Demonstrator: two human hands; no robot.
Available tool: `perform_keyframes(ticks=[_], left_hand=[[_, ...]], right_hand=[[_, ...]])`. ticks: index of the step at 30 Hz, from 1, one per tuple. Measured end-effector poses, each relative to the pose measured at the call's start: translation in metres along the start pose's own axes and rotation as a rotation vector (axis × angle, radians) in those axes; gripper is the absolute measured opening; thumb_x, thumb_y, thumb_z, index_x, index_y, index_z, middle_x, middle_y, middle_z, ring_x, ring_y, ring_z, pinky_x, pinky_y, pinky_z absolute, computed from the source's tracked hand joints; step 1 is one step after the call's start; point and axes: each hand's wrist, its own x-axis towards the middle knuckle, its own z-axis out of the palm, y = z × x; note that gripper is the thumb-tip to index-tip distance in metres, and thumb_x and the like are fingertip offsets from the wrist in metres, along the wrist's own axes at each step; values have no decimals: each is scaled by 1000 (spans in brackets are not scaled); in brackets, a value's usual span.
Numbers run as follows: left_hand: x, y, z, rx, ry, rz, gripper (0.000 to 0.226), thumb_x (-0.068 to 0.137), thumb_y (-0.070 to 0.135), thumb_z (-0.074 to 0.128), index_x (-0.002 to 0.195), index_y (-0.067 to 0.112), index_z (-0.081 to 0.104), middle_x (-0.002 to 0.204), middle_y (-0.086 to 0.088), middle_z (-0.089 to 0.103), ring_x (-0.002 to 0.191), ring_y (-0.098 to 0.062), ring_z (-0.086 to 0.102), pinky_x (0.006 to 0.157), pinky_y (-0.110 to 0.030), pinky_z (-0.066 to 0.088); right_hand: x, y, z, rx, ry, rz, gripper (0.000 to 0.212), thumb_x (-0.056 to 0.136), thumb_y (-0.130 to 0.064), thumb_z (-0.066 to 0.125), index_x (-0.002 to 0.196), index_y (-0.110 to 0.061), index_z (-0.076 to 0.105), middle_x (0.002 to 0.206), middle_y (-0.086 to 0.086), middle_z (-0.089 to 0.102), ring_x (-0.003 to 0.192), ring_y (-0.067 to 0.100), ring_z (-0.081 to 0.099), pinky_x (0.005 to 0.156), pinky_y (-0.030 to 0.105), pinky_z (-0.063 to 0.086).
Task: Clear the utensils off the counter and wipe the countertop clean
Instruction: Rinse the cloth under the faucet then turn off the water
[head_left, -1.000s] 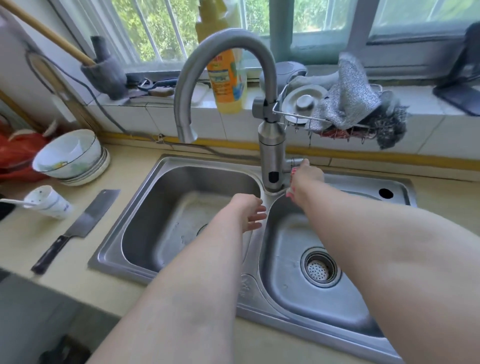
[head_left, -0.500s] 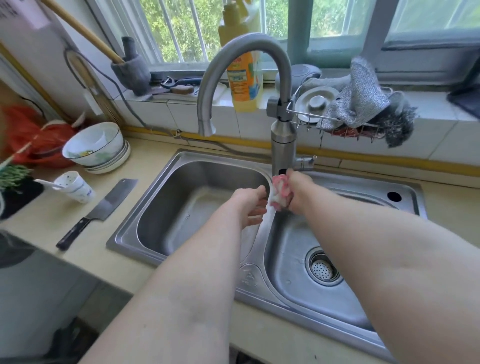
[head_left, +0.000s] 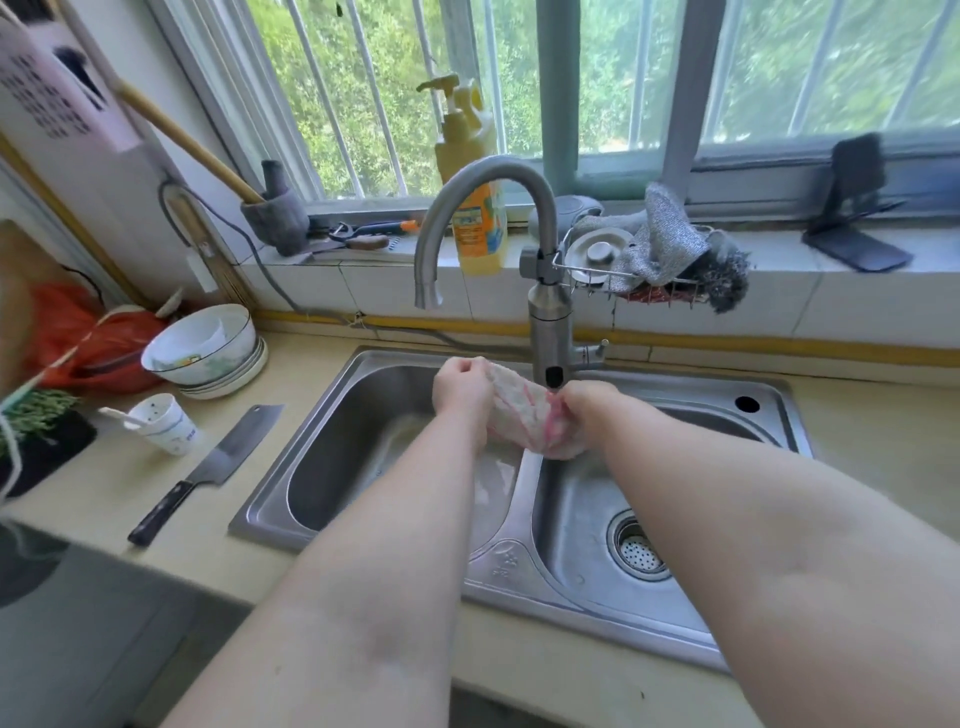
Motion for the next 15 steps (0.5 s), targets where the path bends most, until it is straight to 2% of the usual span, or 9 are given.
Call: perform_keyframes(ticks=[2,3,5,6,8,10,12,14,15], left_hand=[[-6,10,-2,37,-117,70,20,99,24,47,83,18,58,82,-2,59,87,-25,56,78,-34,49],[-11,16,-4,54,-189,86,22,99,24,48,80,19,58,82,-3,60,86,-25,56,78,-36,49],[-22,29,-4,81,-323,97,22,99,26,49,79,22,58,88,-6,63,88,-27,60,83,-44,53],[-28,34,-4,90,-364,109,21,99,26,50,81,22,59,91,-8,65,90,-28,62,86,-47,54],[-38,47,-2,83,-435,158,20,100,23,50,83,19,59,98,-11,69,93,-30,66,89,-47,55],[-46,62,-4,42,-509,208,18,100,20,49,85,16,59,105,-13,72,98,-29,69,89,-45,55],[-51,79,-9,83,-544,301,16,99,20,52,86,16,60,106,-12,71,101,-28,67,93,-46,54],[-53,99,-16,187,-534,418,16,97,25,56,83,19,62,101,-10,68,98,-26,63,95,-48,53],[-53,110,-19,225,-527,466,16,95,27,58,81,21,63,97,-8,66,96,-25,61,94,-47,54]], right_hand=[[-16,1,3,54,45,-30,17,85,-14,48,100,-11,57,84,9,63,73,27,58,69,36,53],[-27,2,4,45,78,-82,20,86,-13,46,101,-9,58,82,8,61,74,26,57,72,34,50],[-33,0,6,292,73,-138,31,94,-10,40,120,-5,56,97,10,60,90,25,57,82,32,46],[-38,1,5,301,90,-173,30,98,-12,37,123,-6,53,100,8,60,93,24,56,81,30,47],[-57,4,1,106,35,-226,19,100,-19,37,105,-11,54,85,3,54,86,20,52,73,26,42],[-67,4,-3,-21,75,-295,19,97,-23,42,96,-10,56,85,5,54,91,21,50,83,30,37],[-82,2,-8,-54,61,-332,12,90,-16,45,89,-10,55,88,7,55,84,23,50,83,34,36],[-93,-4,-10,-23,0,-343,7,78,-9,45,83,-11,51,86,8,54,76,24,49,71,31,39],[-99,-9,-11,-12,-31,-352,14,74,-12,48,88,-11,53,89,8,56,78,24,52,69,31,43]])
